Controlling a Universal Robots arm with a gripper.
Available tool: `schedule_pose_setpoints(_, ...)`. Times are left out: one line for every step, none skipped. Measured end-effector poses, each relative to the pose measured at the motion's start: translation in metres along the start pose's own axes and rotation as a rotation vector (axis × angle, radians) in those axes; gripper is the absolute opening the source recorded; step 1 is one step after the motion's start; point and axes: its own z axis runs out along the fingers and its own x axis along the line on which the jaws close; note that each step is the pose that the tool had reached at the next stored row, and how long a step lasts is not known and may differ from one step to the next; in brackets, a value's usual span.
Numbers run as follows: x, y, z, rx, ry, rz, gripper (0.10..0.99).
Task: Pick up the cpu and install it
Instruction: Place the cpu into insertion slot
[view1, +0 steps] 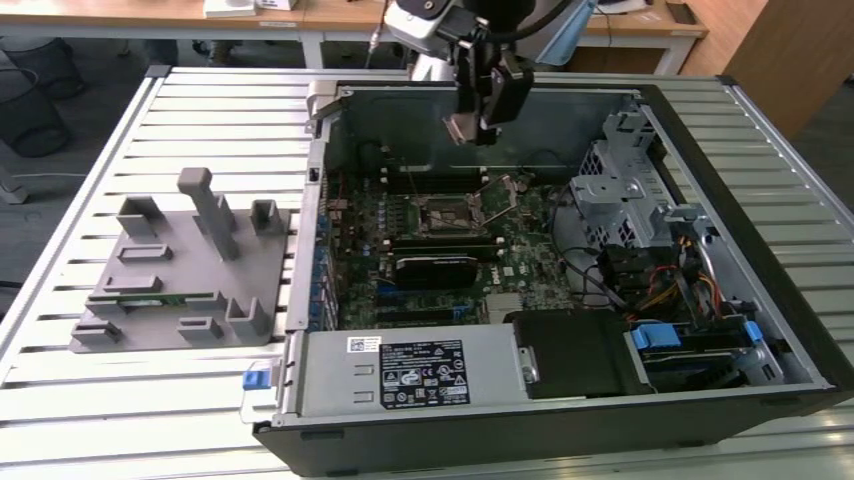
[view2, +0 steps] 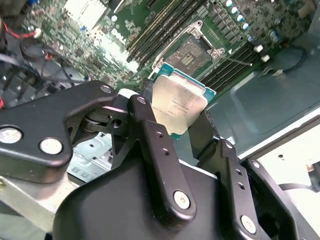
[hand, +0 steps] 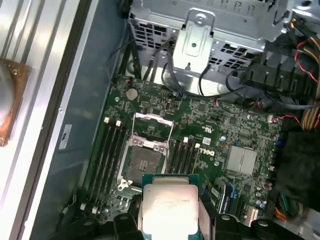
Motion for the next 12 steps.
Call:
schedule_pose_setpoints(0.0000, 0.0000, 0.0003, 0.000, -0.0011, 0.018, 0.533)
schedule_pose_setpoints(0.0000, 0.0000, 0.0008, 0.000, -0.0021, 0.036, 0.533)
schedule_pose_setpoints(0.0000, 0.0000, 0.0012, 0.000, -0.0032, 0.054, 0.533)
schedule_pose_setpoints(0.0000, -0.0001, 0.0016, -0.001, -0.0043, 0.072, 0.533)
schedule_pose_setpoints(0.0000, -0.0001, 0.0020, -0.001, -0.0054, 0.090, 0.533)
schedule_pose_setpoints(0.0000, -0.0001, 0.0025, -0.001, -0.0064, 0.109, 0.533)
schedule_pose_setpoints(0.0000, -0.0002, 0.0031, -0.002, -0.0080, 0.125, 0.533)
schedule_pose_setpoints(0.0000, -0.0003, 0.0035, -0.005, -0.0125, 0.133, 0.533)
schedule_pose_setpoints(0.0001, -0.0002, 0.0039, -0.009, -0.0184, 0.136, 0.533)
schedule_pose_setpoints(0.0005, -0.0001, 0.0047, -0.011, -0.0219, 0.140, 0.533)
schedule_pose_setpoints(0.0012, -0.0001, 0.0063, -0.011, -0.0228, 0.143, 0.533)
schedule_pose_setpoints(0.0017, -0.0001, 0.0083, -0.012, -0.0226, 0.144, 0.533)
